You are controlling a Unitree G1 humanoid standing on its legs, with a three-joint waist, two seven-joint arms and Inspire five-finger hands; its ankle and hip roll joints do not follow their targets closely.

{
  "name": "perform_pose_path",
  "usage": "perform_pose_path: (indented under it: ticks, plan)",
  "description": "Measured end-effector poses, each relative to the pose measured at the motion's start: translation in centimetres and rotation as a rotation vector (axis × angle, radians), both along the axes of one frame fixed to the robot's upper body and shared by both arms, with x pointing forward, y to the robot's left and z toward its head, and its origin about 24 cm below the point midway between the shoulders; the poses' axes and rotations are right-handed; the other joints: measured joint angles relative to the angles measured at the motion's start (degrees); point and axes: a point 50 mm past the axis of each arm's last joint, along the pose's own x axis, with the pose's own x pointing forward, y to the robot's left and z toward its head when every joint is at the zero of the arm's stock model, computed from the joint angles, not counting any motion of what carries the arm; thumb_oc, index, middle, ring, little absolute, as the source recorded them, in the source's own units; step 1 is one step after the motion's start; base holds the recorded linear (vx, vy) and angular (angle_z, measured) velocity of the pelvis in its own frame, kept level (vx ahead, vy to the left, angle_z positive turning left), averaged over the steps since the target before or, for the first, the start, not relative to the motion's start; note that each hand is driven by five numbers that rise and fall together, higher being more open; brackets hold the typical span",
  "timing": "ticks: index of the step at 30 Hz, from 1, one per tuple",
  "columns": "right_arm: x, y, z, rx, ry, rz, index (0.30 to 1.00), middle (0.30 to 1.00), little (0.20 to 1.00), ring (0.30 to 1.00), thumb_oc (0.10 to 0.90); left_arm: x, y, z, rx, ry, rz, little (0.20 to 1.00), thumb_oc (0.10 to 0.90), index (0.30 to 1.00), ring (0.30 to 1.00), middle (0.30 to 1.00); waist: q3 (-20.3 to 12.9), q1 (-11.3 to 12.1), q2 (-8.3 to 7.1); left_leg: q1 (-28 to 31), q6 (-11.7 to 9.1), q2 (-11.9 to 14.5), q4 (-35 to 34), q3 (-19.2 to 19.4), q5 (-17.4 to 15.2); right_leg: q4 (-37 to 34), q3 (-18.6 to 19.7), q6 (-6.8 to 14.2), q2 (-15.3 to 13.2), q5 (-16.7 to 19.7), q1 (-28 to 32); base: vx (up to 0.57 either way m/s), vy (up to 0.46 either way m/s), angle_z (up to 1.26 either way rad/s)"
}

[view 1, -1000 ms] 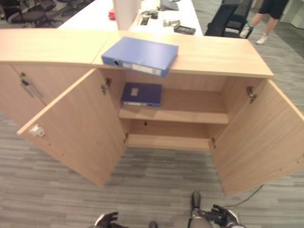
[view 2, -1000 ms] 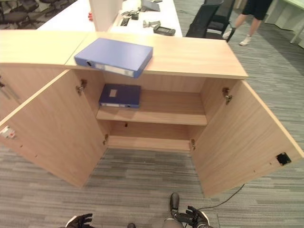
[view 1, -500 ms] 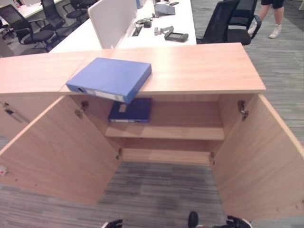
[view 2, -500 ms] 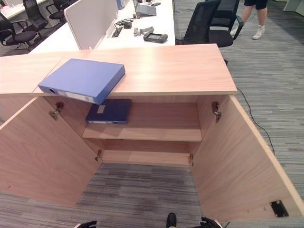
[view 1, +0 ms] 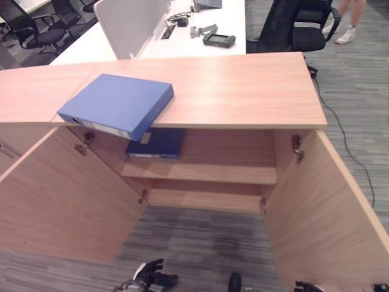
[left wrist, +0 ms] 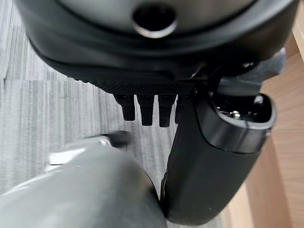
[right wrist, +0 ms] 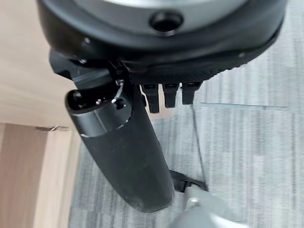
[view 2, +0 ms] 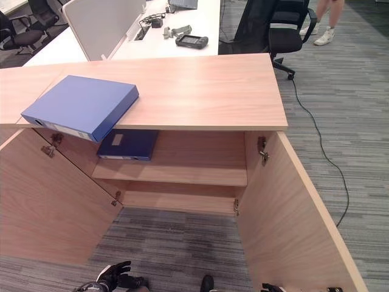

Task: Put the empty folder in the office cabinet

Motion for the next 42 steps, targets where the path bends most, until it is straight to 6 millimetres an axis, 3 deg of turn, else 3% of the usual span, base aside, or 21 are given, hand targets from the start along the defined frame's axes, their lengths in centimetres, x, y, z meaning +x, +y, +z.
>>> perform_pose_path:
  ticks: [2, 5, 6, 10, 12, 18, 22, 28, 30, 31, 33, 38, 42]
  plan:
    - [0.0, 0.4, -0.1, 0.007, -0.008, 0.003, 0.900, 0.900, 0.900, 0.900, 0.800, -0.2, -0.4, -0.1, -0.003, 0.009, -0.016, 0.900, 0.800, 0.900, 0.900, 0.900, 0.0, 0.1, 0.65, 0.4, 0.2, -0.3, 1.8, 0.3, 1.0, 0.0, 0.9, -0.5, 0.4, -0.6, 1.6, 0.20, 0.086, -0.33]
    - [-0.3, 0.5, -0.3, 0.012, 0.002, 0.000, 0.900, 0.900, 0.900, 0.900, 0.800, -0.4, -0.5, -0.2, 0.005, 0.022, -0.047, 0.900, 0.800, 0.900, 0.900, 0.900, -0.8, -0.1, 1.62, 2.9, 1.8, -0.8, 0.4, 2.1, 0.7, 0.5, 2.4, 2.2, -0.4, -0.6, 3.1, 0.14, 0.113, -0.20]
    - [-0.9, 0.6, -0.4, 0.014, 0.018, -0.004, 0.900, 0.900, 0.900, 0.900, 0.800, -0.5, -0.4, -0.2, 0.008, 0.023, -0.049, 0.900, 0.800, 0.900, 0.900, 0.900, -1.0, -0.1, 1.42, 4.9, 3.8, -1.8, -2.3, 2.8, -0.3, 0.5, 2.6, 3.2, -1.2, -0.7, 3.4, 0.06, 0.070, 0.06]
    - [-1.9, 2.3, -1.2, 0.062, 0.046, -0.008, 0.900, 0.900, 0.900, 0.900, 0.800, -1.1, 1.2, -0.1, 0.055, 0.044, -0.055, 0.900, 0.800, 0.900, 0.900, 0.900, -1.6, 0.3, -1.26, 6.5, 6.9, -5.2, -3.5, 3.6, -1.8, 0.5, 4.1, 4.7, -4.7, -0.9, 4.1, 0.07, 0.105, 0.01]
    - [-1.6, 3.2, -1.4, 0.093, 0.037, -0.001, 0.900, 0.900, 0.900, 0.900, 0.800, -1.9, 2.2, -0.1, 0.080, 0.065, -0.048, 0.900, 0.800, 0.900, 0.900, 0.900, -2.4, 0.3, -1.88, 8.1, 8.6, -6.8, -3.6, 4.4, -3.1, 0.5, 5.0, 6.9, -6.5, -1.5, 5.3, 0.05, 0.101, -0.10]
    - [-2.3, 3.8, -1.7, 0.104, 0.061, 0.025, 0.900, 0.900, 0.900, 0.900, 0.800, -4.8, 3.2, -0.6, 0.099, 0.143, -0.024, 0.900, 0.800, 0.900, 0.900, 0.900, -6.1, 0.3, -1.64, 8.6, 9.3, -7.3, -3.9, 4.9, -4.3, 0.5, 5.8, 7.5, -7.2, -1.3, 5.1, 0.02, 0.075, -0.07]
    - [-3.5, 3.7, -1.9, 0.103, 0.089, 0.017, 0.900, 0.900, 0.900, 0.900, 0.800, -6.4, 3.4, -0.8, 0.100, 0.181, -0.004, 0.900, 0.800, 0.900, 0.900, 0.900, -7.4, 0.3, -2.46, 8.5, 9.4, -6.9, -3.9, 5.0, -4.2, 0.5, 5.9, 7.3, -6.8, -1.6, 4.8, 0.01, 0.054, -0.02]
    - [-3.7, 4.0, -2.0, 0.103, 0.101, 0.051, 0.900, 0.900, 0.900, 0.900, 0.800, -4.9, 3.8, -0.1, 0.149, 0.113, -0.047, 0.900, 0.800, 0.900, 0.900, 0.900, -8.1, 0.5, -3.93, 8.4, 9.3, -6.9, -3.9, 4.5, -3.9, 0.5, 5.7, 7.4, -6.6, -1.4, 5.1, -0.03, -0.005, 0.02]
    - [-3.9, 4.3, -2.0, 0.105, 0.094, 0.056, 0.900, 0.900, 0.900, 0.900, 0.800, -1.9, 4.2, 1.5, 0.227, -0.048, -0.108, 0.900, 0.800, 0.900, 0.900, 0.900, -8.1, 2.2, -4.78, 8.3, 8.8, -6.6, -3.9, 4.2, -3.5, 0.5, 5.5, 7.3, -6.3, -1.2, 5.1, -0.03, -0.055, 0.06]
    - [-3.9, 4.3, -2.0, 0.104, 0.089, 0.056, 0.900, 0.900, 0.900, 0.900, 0.800, -1.3, 4.3, 2.0, 0.251, -0.082, -0.123, 0.900, 0.800, 0.900, 0.900, 0.900, -8.1, 2.4, -4.94, 8.4, 8.8, -6.5, -3.9, 4.1, -3.4, 0.5, 5.4, 7.3, -6.2, -1.2, 5.3, -0.03, -0.073, 0.05]
    - [-4.4, 5.0, -2.1, 0.112, 0.057, 0.060, 0.900, 0.900, 0.900, 0.900, 0.800, 0.7, 5.2, 5.4, 0.426, -0.290, -0.272, 0.900, 0.800, 0.900, 0.900, 0.900, -8.2, 3.6, -6.02, 8.4, 8.5, -6.1, -4.0, 3.7, -3.4, 0.5, 5.1, 7.2, -5.9, -1.3, 5.4, 0.00, -0.047, 0.06]
    - [-4.7, 5.3, -2.1, 0.103, 0.054, 0.084, 0.900, 0.900, 0.900, 0.900, 0.800, 2.3, 7.1, 10.1, 0.746, -0.493, -0.448, 0.900, 0.800, 0.900, 0.900, 0.900, -8.2, 4.6, -6.31, 8.3, 8.4, -6.1, -3.9, 3.1, -3.3, 0.4, 4.4, 7.4, -5.8, -1.6, 5.5, 0.01, -0.042, 0.06]
    - [-5.1, 5.3, -2.1, 0.100, 0.061, 0.083, 0.900, 0.900, 0.900, 0.900, 0.800, 3.8, 7.4, 12.7, 0.870, -0.614, -0.480, 0.900, 0.800, 0.900, 0.900, 0.900, -8.2, 5.9, -6.23, 8.1, 8.7, -6.1, -4.0, 2.8, -3.5, 0.2, 4.0, 7.5, -5.8, -1.7, 5.7, -0.03, -0.028, 0.06]
